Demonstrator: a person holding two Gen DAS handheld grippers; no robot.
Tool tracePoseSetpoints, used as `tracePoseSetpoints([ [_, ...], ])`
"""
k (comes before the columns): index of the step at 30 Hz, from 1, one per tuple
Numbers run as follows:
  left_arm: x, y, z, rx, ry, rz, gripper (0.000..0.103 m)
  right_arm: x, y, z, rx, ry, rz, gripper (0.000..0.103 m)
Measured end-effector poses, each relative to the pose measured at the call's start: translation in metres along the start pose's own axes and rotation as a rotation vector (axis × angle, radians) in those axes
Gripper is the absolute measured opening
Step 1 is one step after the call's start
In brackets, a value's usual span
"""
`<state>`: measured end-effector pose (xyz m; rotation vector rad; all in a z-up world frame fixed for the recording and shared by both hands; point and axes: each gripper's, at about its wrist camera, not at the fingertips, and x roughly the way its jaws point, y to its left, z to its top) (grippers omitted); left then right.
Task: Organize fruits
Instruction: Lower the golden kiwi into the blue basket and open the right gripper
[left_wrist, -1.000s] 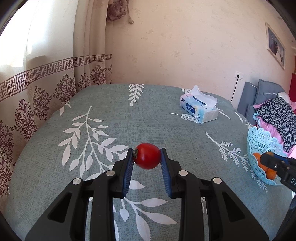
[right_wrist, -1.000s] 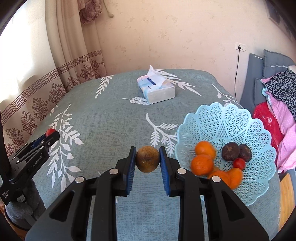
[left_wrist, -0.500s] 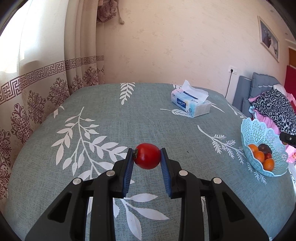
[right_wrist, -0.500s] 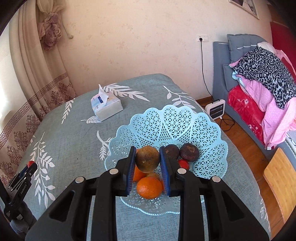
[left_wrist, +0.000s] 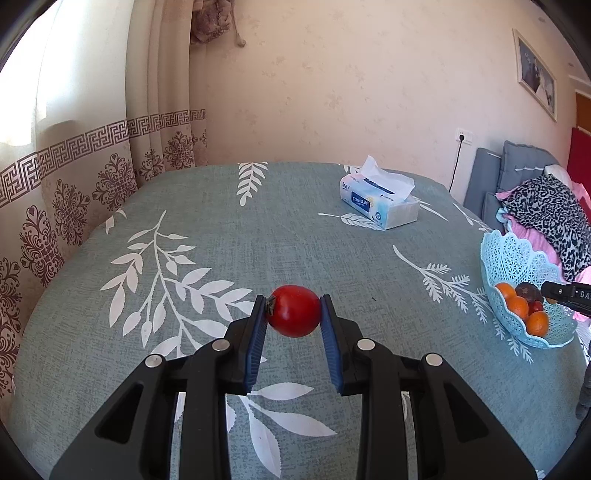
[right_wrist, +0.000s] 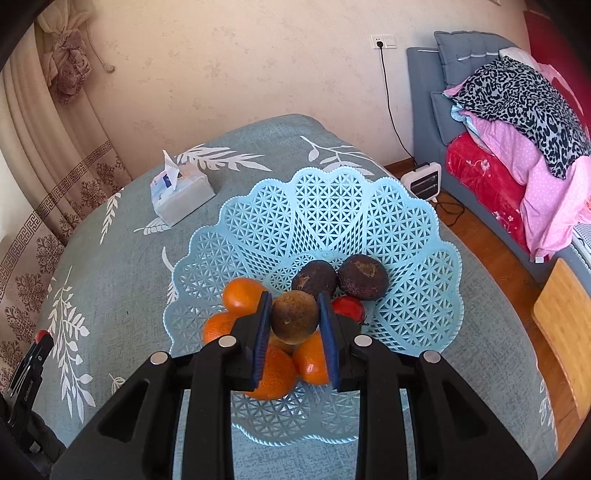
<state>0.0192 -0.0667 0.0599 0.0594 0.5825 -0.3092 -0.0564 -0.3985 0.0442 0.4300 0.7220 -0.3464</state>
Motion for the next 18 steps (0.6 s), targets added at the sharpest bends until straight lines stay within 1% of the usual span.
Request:
tracePoseSetpoints([
  [6, 0.001, -0.001, -0.002, 0.002, 0.003, 0.001, 0.029, 0.004, -0.005, -0.002, 0.017, 0.012, 0.008, 0.028],
  [12, 0.003, -0.002, -0.002, 0.009, 0.007, 0.001, 0.029, 0.000, -0.008, -0.003, 0.028, -0.001, 0.018, 0.029],
  [15, 0.003, -0.002, -0.002, 0.009, 0.007, 0.001, 0.029, -0.011, -0.008, -0.006, 0.021, -0.049, -0.005, 0.030],
  [18, 0.004, -0.003, -0.003, 0.013, 0.008, 0.002, 0.029, -0.027, -0.003, -0.013, -0.023, -0.139, -0.083, 0.030],
])
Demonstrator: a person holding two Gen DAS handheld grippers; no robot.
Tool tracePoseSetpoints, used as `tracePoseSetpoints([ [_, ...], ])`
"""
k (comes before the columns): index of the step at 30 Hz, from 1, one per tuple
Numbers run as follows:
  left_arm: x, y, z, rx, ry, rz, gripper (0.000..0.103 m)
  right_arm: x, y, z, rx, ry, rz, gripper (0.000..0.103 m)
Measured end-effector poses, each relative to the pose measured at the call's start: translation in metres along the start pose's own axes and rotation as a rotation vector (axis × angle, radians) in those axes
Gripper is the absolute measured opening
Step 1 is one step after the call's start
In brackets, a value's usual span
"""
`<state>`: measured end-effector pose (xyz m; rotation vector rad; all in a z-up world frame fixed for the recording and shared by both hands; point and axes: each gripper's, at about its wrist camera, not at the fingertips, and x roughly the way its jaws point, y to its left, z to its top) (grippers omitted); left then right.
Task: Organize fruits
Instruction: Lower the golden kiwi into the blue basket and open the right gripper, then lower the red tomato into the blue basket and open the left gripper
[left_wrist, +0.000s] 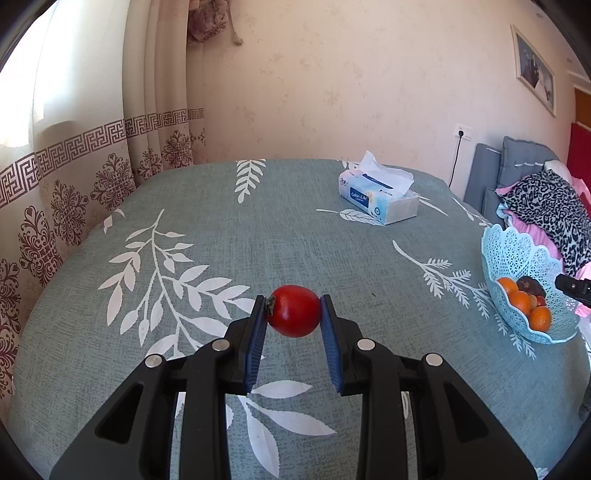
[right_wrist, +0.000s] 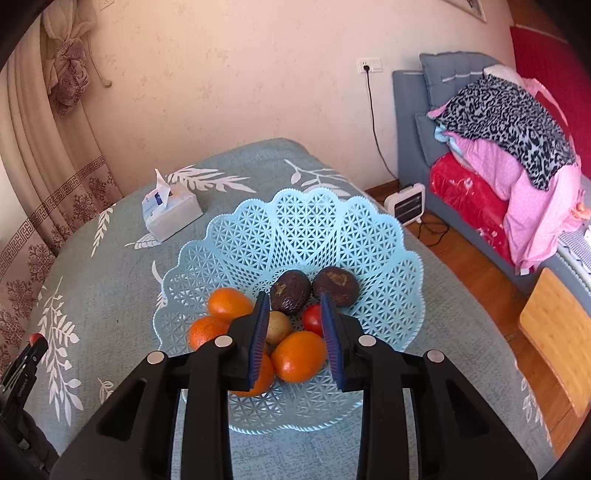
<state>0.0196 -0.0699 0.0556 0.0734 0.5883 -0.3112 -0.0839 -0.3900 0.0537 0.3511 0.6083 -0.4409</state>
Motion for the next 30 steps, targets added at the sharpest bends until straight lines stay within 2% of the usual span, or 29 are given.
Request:
tracePoseSetpoints([
  [2, 0.001, -0.001, -0.001, 0.005, 0.001, 0.001, 0.029, -0.013, 0.003, -0.006, -0.034, -0.077, -0.065, 0.033],
  [3, 0.001, -0.001, -0.001, 0.008, 0.002, 0.001, 0.029, -0.018, 0.003, -0.009, -0.044, -0.114, -0.091, 0.044],
  [5, 0.003, -0.003, -0.003, 0.013, 0.005, 0.002, 0.029, -0.026, 0.001, -0.014, -0.051, -0.171, -0.127, 0.051],
  [8, 0.004, -0.005, -0.005, 0.019, 0.012, 0.001, 0.029, -0.031, -0.004, -0.021, -0.052, -0.207, -0.151, 0.051],
  [16, 0.005, -0.018, -0.010, 0.044, 0.036, -0.001, 0.029, -0.015, 0.003, -0.043, -0.053, -0.160, -0.114, 0.051],
  [18, 0.003, -0.024, -0.010, 0.056, 0.031, 0.000, 0.029, -0.018, 0.006, -0.043, -0.063, -0.176, -0.108, 0.052],
  [21, 0.001, -0.034, -0.008, 0.069, 0.034, -0.009, 0.029, -0.022, 0.005, -0.045, -0.057, -0.194, -0.100, 0.061],
  [30, -0.009, -0.084, 0.002, 0.149, 0.014, -0.044, 0.029, -0.024, 0.002, -0.046, -0.030, -0.193, -0.048, 0.066],
])
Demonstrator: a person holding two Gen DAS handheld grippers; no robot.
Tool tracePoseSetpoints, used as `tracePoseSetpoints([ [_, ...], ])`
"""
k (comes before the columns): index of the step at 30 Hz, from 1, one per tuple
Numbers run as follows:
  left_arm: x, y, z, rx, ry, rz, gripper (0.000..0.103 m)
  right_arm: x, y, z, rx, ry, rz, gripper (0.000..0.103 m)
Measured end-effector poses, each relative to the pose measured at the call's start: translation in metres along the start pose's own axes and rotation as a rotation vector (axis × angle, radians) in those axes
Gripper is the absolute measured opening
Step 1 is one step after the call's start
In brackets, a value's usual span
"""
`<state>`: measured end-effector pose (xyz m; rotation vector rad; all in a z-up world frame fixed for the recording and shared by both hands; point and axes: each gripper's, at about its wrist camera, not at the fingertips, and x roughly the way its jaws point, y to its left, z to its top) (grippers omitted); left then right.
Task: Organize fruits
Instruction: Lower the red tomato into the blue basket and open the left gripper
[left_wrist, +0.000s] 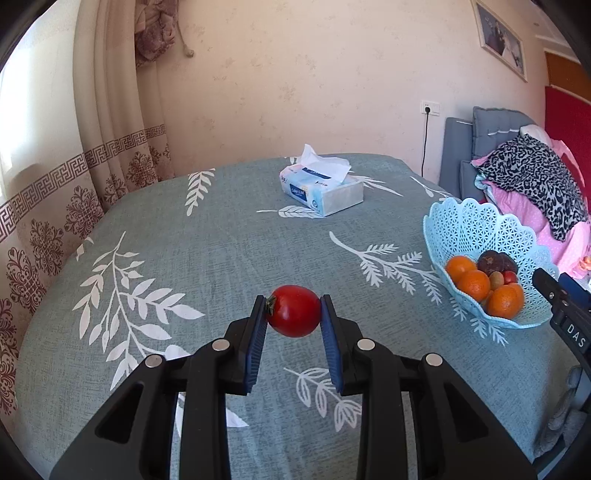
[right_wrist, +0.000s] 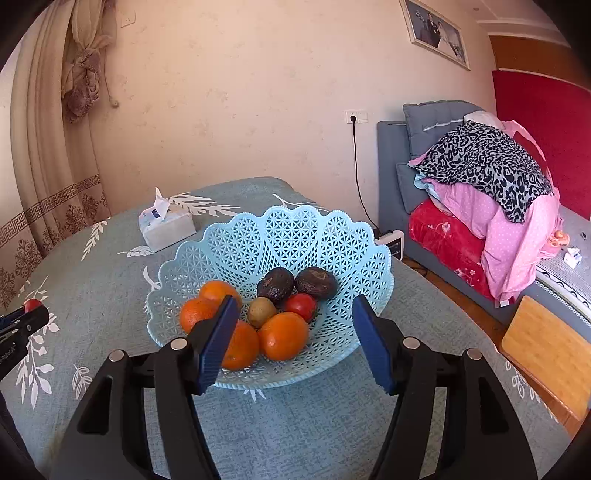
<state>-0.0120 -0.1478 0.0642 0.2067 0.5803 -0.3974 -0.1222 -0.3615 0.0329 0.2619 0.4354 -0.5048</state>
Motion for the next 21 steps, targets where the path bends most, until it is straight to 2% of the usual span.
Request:
tracePoseSetpoints([
  [8, 0.005, -0.054, 0.019, 0.072, -0.014, -0.049, 0.029, 0.000, -0.012, 0.000, 0.062, 0.013, 0.045, 0.066],
  [14, 0.014, -0.094, 0.029, 0.116, -0.004, -0.118, 0.029, 0.000, -0.019, 0.002, 0.094, 0.013, 0.074, 0.066],
  [21, 0.027, -0.131, 0.035, 0.168, -0.004, -0.159, 0.029, -0.012, -0.044, 0.012, 0.144, -0.083, -0.013, 0.067],
])
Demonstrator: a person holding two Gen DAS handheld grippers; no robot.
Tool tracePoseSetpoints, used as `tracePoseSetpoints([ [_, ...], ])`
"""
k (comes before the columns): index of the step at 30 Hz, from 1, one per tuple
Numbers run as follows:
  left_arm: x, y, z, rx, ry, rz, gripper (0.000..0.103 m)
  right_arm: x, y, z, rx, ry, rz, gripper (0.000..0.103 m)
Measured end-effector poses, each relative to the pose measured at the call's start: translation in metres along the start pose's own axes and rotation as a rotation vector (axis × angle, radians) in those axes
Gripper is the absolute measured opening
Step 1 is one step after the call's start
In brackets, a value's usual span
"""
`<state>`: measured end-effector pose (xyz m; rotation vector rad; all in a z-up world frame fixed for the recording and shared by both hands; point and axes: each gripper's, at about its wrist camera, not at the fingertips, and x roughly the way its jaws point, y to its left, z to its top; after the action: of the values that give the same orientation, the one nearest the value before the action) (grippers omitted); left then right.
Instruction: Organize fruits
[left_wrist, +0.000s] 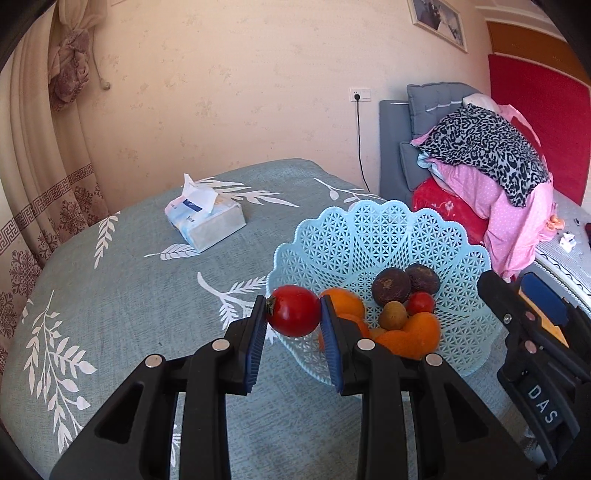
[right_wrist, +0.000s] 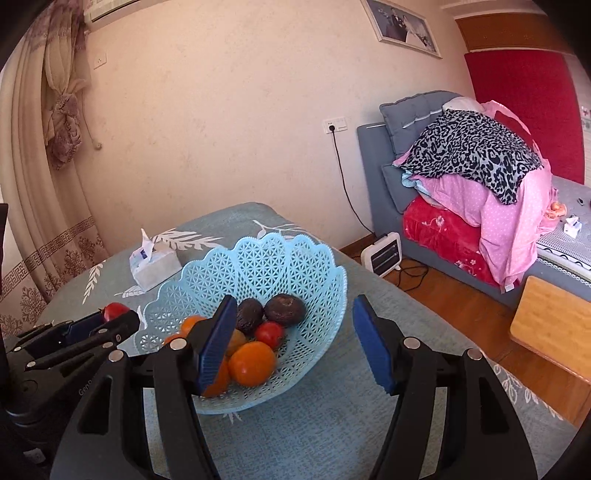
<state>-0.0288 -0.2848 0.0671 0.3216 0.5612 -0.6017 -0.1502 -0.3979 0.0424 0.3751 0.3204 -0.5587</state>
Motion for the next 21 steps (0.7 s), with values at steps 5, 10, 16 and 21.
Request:
tracePoseSetpoints([
  [5, 0.015, -0.012, 0.002, 0.011, 0.016, -0.027, 0.029, 0.000, -0.012, 0.003, 0.034, -0.016, -0.028, 0.071],
  [10, 0.023, -0.020, 0.002, 0.017, 0.025, -0.051, 0.029, -0.002, -0.004, 0.001, -0.005, -0.024, -0.019, 0.071],
  [16, 0.026, -0.022, 0.000, 0.015, 0.031, -0.057, 0.055, 0.000, -0.009, 0.002, 0.018, -0.015, -0.027, 0.075],
  [21, 0.015, -0.016, 0.000, 0.012, -0.023, -0.018, 0.080, -0.002, -0.009, 0.002, 0.022, -0.031, -0.035, 0.086],
])
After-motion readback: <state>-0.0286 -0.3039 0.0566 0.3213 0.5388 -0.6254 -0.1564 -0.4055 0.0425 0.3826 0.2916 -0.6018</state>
